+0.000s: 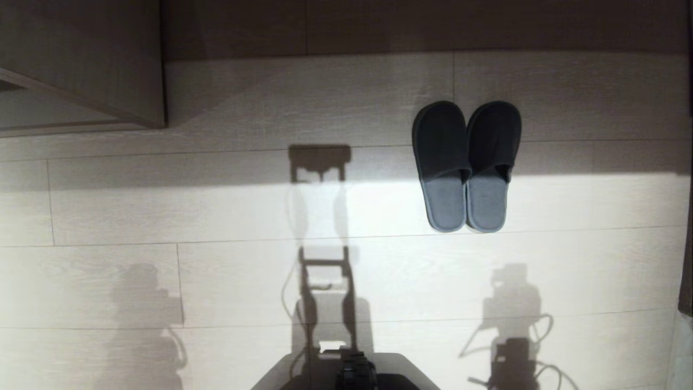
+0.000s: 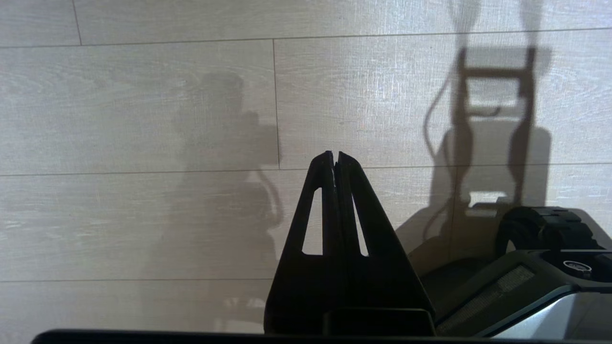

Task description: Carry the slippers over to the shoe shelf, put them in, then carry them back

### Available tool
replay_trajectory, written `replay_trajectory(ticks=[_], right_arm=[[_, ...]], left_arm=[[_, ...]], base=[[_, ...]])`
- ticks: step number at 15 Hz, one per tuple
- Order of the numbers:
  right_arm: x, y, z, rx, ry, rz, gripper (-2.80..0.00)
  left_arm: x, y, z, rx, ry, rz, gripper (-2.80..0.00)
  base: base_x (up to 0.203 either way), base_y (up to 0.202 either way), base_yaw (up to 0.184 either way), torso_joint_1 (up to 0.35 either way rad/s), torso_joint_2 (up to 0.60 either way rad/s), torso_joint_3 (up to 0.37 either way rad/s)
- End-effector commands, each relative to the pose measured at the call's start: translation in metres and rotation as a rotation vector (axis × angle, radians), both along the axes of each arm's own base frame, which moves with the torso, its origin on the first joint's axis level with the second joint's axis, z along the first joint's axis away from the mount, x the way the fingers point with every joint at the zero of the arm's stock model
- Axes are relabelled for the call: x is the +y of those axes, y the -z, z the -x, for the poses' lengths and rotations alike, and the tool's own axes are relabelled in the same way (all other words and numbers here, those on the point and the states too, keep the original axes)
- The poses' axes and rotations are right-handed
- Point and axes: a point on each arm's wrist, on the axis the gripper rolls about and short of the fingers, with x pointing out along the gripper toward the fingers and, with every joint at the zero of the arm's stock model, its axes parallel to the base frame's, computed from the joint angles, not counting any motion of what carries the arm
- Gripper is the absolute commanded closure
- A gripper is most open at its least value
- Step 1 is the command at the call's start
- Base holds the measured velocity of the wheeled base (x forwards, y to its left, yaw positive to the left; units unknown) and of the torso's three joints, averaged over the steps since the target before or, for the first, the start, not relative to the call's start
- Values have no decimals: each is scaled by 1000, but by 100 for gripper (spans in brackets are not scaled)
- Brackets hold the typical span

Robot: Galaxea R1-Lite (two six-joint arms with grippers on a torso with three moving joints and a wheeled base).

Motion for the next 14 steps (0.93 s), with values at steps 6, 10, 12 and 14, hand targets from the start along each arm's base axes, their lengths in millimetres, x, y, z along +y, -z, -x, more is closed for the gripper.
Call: replay_trajectory(ticks=[6,10,12,14], right_arm=[[0,0,0,4,-1,0,0],[0,0,0,4,0,0,0],[0,0,0,4,-1,0,0],[0,0,0,4,-1,0,0]], left_arm=[[0,0,0,0,-1,1,0],[0,0,0,0,0,-5,0],[0,0,0,0,-1,-5,0],[0,0,0,0,-1,-1,0]], base=[[0,0,0,0,4,200],[0,0,0,2,4,209],[0,0,0,-2,2,209],[0,0,0,1,2,205]])
